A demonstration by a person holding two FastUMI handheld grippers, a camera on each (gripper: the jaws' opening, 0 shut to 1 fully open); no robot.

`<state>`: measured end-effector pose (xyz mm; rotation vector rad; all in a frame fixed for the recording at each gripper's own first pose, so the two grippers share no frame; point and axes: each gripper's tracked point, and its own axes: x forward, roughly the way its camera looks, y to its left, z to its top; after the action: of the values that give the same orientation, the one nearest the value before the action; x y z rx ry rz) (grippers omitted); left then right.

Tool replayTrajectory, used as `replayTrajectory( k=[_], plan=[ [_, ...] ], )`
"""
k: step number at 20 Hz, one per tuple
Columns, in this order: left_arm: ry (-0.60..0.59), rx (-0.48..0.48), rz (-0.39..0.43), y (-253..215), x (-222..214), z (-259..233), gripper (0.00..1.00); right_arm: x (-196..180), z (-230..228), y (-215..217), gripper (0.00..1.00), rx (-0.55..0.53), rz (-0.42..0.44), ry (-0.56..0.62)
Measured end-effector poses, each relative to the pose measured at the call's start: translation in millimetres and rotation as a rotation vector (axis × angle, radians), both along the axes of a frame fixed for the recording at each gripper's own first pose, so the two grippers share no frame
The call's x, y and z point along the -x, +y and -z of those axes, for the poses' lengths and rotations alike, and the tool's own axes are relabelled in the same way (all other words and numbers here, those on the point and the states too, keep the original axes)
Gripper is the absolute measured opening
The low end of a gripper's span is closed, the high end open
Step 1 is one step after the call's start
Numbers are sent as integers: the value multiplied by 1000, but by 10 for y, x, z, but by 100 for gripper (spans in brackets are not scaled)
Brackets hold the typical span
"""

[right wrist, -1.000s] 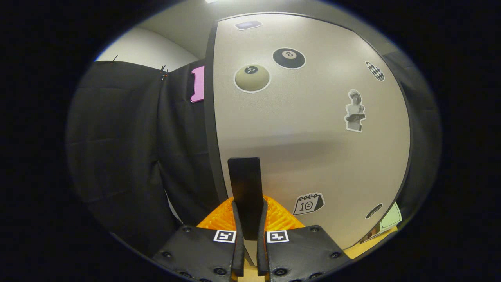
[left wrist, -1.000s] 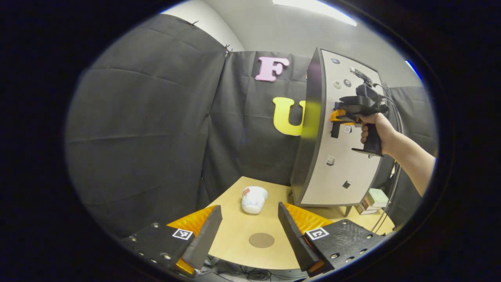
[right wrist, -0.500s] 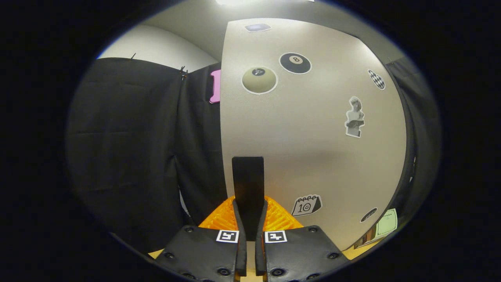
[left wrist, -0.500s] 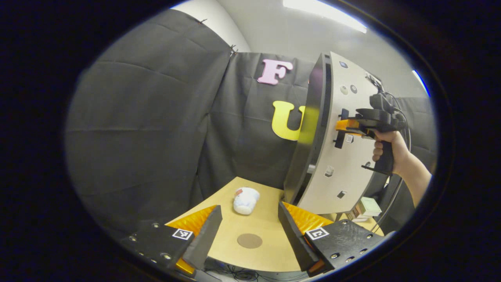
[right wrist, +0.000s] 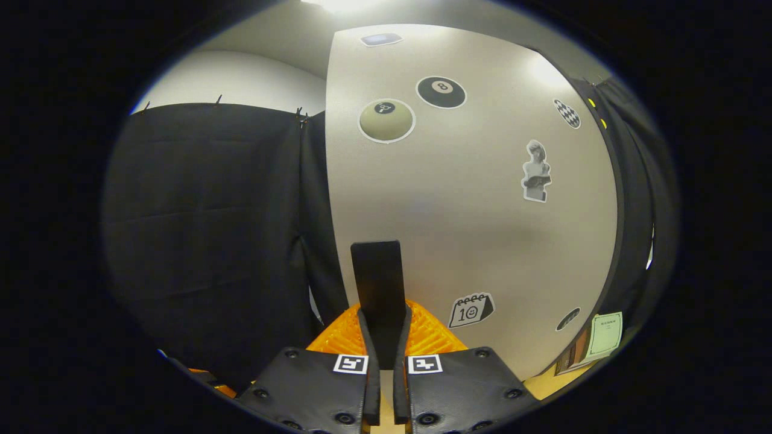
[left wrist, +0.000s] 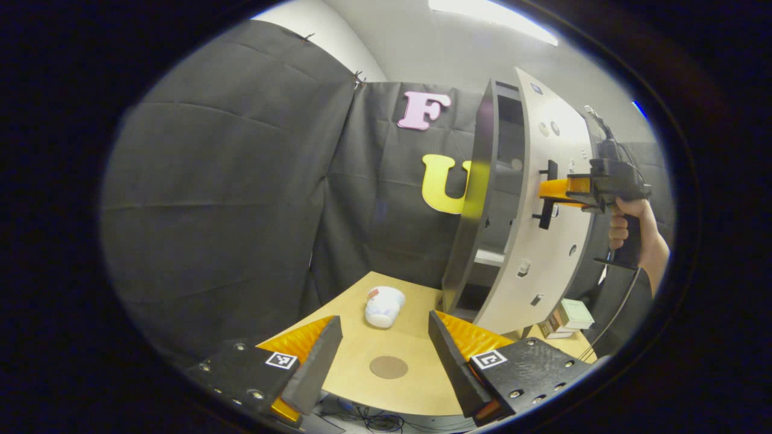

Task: Open the cabinet door with the right hand, grasp the bottle in the cabinet with the left hand and place it on the coaster, then close the cabinet door with the right hand.

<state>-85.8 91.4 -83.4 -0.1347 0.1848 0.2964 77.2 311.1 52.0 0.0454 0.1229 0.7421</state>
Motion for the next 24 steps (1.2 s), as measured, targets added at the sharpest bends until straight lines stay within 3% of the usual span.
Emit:
replayTrajectory(
  k=[11,15,20,24],
  plan=[
    [4,-18,90,-241,-135,19,87,95,28,-184,10,18,-79,1],
    [11,-45,121,-332,-232,30,87,142,15,-311,7,20,-48,-9],
    [32,-9,177,-576,-391,162,87,159,24,-458,10,9,-12,8],
    [48,-44,220,-682,-446,204,89,180,29,-623,10,32,55,10]
  ],
)
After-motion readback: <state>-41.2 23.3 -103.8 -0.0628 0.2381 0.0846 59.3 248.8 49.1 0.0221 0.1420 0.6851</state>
